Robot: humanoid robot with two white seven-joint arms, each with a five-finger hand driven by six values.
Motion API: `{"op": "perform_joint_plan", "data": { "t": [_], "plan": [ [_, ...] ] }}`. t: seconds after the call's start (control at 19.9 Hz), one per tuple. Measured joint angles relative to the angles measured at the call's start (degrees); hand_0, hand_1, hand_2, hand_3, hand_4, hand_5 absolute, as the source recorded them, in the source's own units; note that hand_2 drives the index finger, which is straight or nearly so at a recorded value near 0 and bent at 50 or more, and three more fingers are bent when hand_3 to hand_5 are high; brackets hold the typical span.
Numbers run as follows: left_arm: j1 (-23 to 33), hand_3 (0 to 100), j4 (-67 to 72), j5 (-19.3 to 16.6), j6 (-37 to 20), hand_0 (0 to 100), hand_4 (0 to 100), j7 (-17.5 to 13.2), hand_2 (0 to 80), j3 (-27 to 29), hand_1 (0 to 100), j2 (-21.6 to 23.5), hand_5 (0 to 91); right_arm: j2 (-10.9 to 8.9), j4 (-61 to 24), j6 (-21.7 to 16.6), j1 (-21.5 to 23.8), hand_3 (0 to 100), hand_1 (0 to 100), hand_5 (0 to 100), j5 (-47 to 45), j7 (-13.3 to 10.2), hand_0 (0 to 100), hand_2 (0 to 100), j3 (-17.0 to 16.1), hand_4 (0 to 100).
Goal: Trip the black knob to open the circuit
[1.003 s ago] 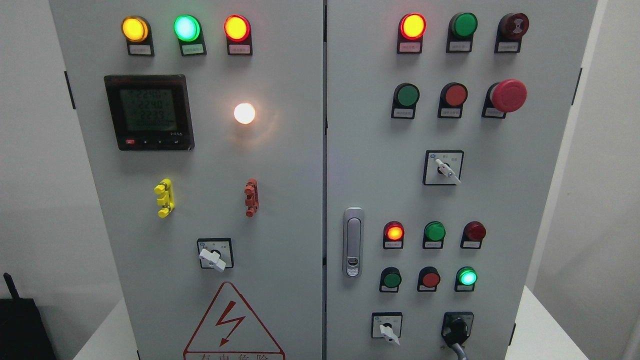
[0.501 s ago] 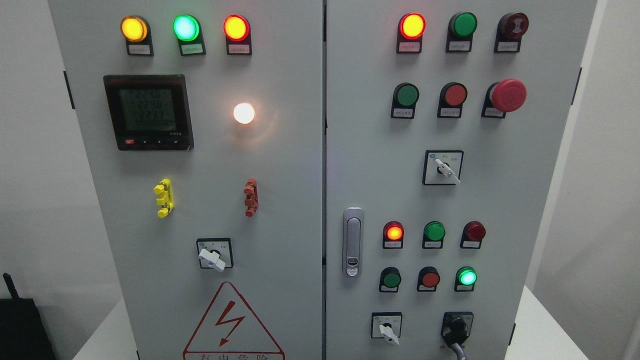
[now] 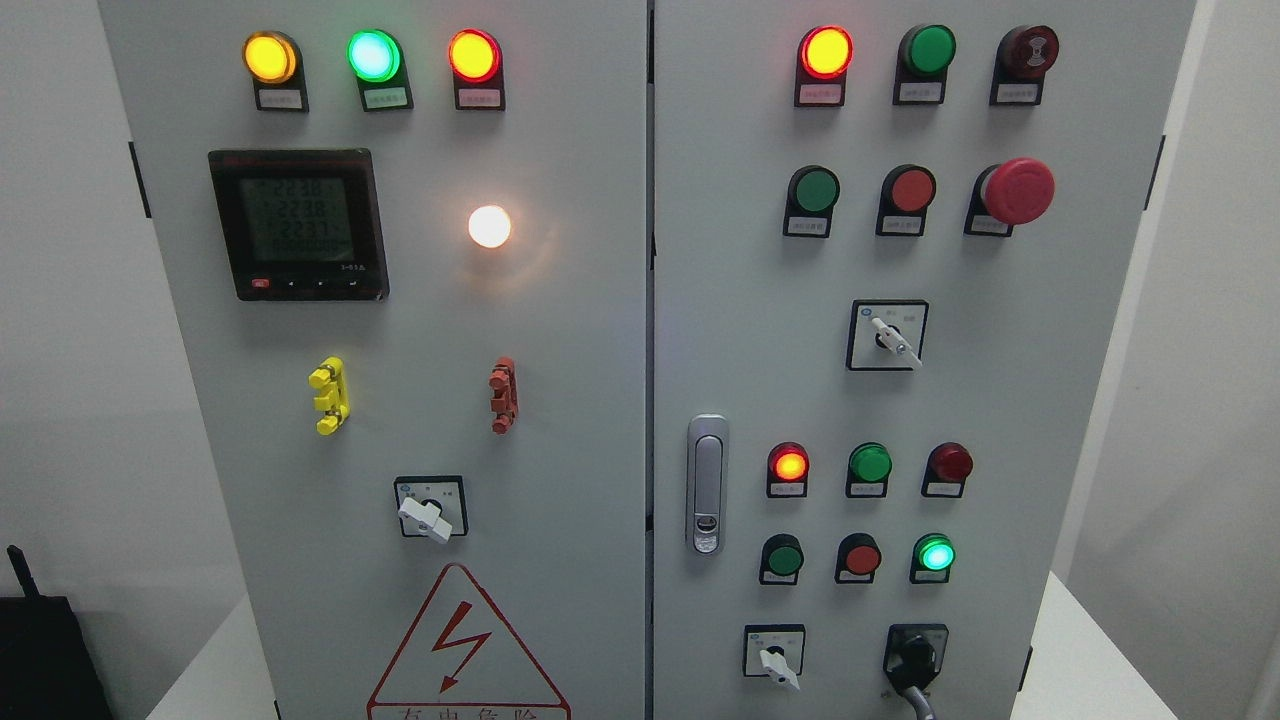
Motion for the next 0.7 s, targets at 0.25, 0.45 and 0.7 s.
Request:
{"op": "perform_joint_plan", "data": {
  "t": [0.25, 0.45, 0.7],
  "plan": [
    [0.0, 0, 0.0, 0.0, 0.1, 12, 0, 0.0, 0.0, 0.0, 39, 0.0, 0.0, -0.01, 0.0, -0.3, 0.0, 100, 0, 100, 0.0, 0.0, 0, 0, -0.4, 100],
    [0.0, 0, 0.0, 0.0, 0.1, 12, 0, 0.0, 0.0, 0.0, 39, 0.0, 0.0, -0.05, 0.0, -0.4, 0.2, 100, 0, 100, 0.0, 0.1, 0, 0, -0.6, 100],
    [0.0, 0, 0.0, 0.0, 0.1, 12, 0, 0.0, 0.0, 0.0, 39, 0.0, 0.0, -0.12, 0.0, -0.5, 0.4, 100, 0, 100, 0.0, 0.3, 0, 0, -0.8, 100]
  ]
}}
